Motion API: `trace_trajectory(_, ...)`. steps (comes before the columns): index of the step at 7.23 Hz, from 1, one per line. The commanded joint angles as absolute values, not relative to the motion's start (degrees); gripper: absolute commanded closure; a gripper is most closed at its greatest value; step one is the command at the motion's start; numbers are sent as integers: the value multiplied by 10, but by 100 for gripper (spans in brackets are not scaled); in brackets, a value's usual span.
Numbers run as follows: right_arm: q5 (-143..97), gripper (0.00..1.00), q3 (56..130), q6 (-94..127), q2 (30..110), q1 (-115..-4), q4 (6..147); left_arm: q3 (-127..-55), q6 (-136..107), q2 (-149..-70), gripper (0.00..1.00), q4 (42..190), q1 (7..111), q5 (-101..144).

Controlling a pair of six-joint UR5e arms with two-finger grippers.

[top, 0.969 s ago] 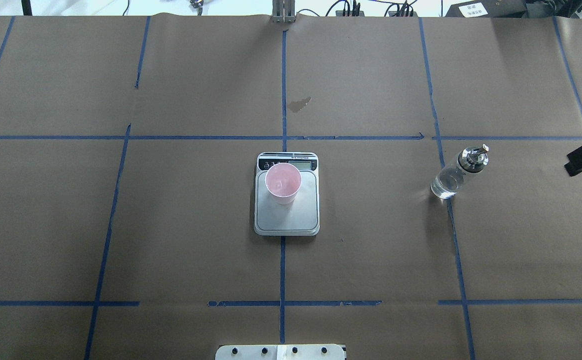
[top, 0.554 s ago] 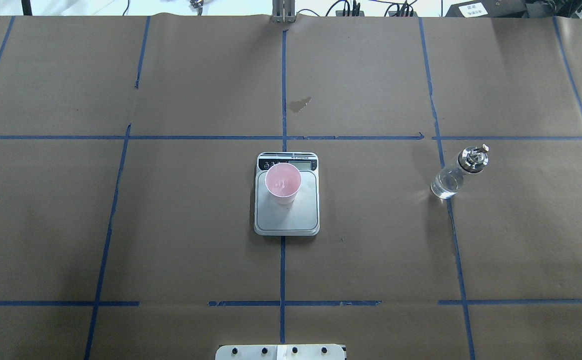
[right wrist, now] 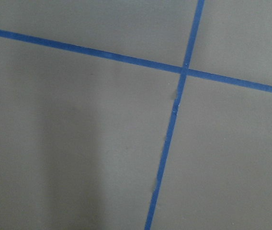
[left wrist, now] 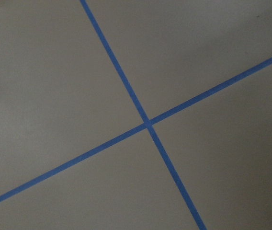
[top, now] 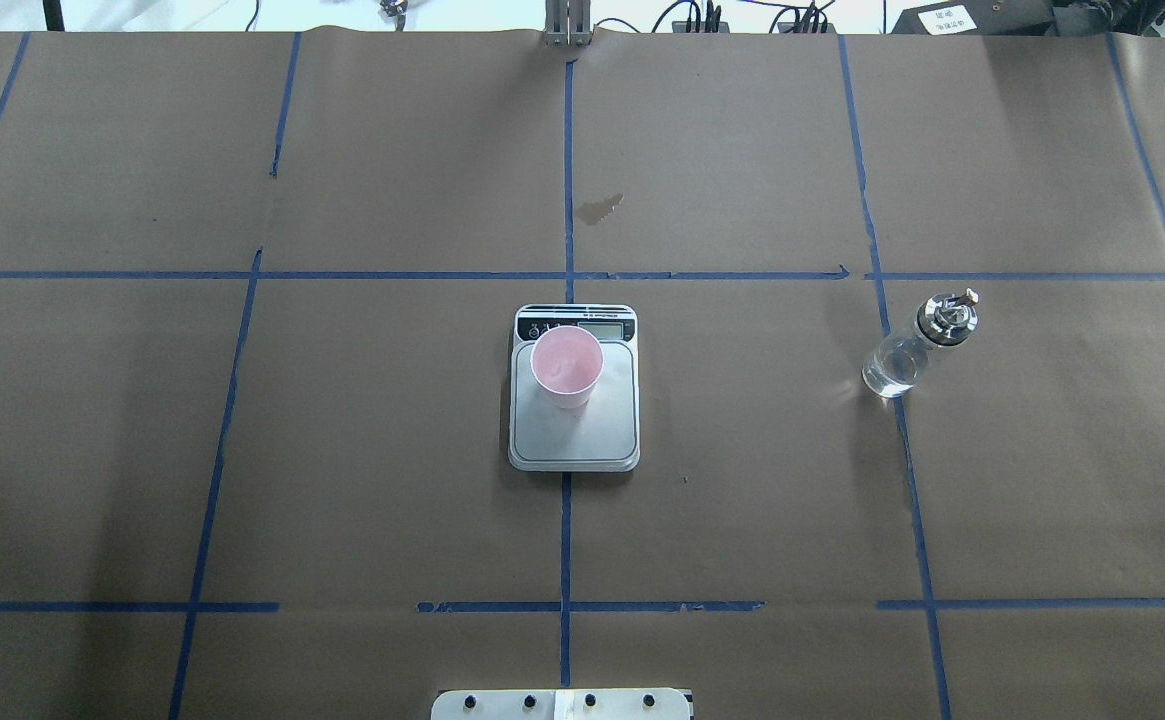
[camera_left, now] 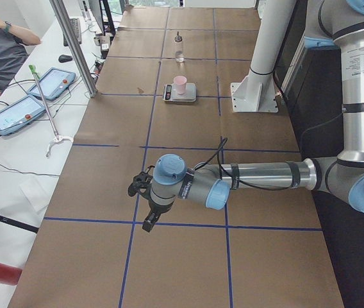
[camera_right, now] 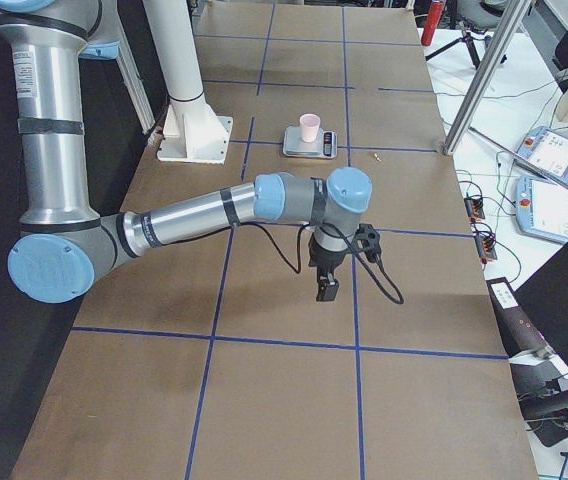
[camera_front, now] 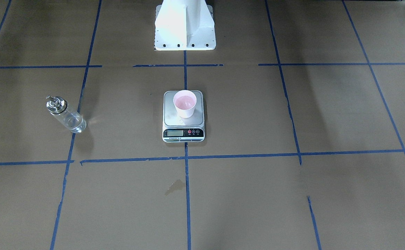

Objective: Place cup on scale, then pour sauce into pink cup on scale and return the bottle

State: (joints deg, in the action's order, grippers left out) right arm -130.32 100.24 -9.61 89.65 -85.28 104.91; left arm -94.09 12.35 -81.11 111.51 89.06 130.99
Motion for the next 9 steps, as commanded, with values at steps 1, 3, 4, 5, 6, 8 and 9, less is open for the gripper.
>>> trace_trajectory(1,-1304,0,927,-91,934,-862,886,-932,122,-819,0,1059,890,1311)
trace_trajectory(3,-1358,0,921,-69,943,-890,880,-955,122,-858,0,943,891,1311)
trace_trajectory(4,-1367,0,922,-50,948,-892,878,-966,124,-856,0,929,892,1311)
trace_trajectory(5,-1367,0,925,-47,943,-899,877,-969,133,-848,0,936,894,1313)
trace_trajectory(6,-1367,0,923,-47,941,-905,877,-966,137,-855,0,936,894,1313)
trace_trajectory(8,-1367,0,923,-47,940,-910,876,-966,138,-858,0,937,895,1313)
trace_trajectory(9,-1367,0,925,-27,938,-910,876,-967,138,-858,0,937,896,1313)
